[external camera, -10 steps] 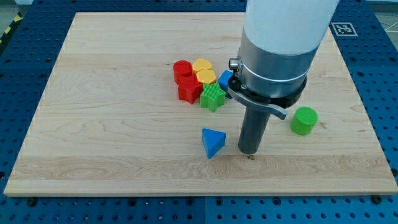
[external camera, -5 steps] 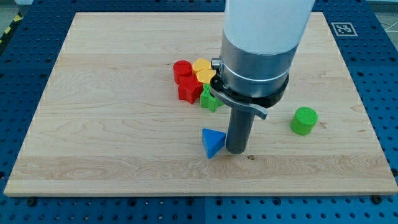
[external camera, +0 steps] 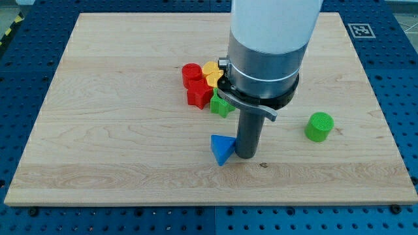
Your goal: Slide the blue triangle left a bit
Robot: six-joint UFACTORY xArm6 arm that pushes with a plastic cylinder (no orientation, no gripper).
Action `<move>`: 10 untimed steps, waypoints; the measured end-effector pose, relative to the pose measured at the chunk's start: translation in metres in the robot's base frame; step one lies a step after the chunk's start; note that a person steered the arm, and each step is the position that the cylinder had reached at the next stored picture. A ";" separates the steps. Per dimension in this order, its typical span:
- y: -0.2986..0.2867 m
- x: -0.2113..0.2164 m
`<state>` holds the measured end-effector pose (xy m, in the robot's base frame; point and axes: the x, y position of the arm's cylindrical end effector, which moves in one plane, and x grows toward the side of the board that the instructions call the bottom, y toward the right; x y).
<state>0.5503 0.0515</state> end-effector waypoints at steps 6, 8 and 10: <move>-0.010 0.001; 0.009 0.016; 0.009 0.031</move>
<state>0.5812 0.0603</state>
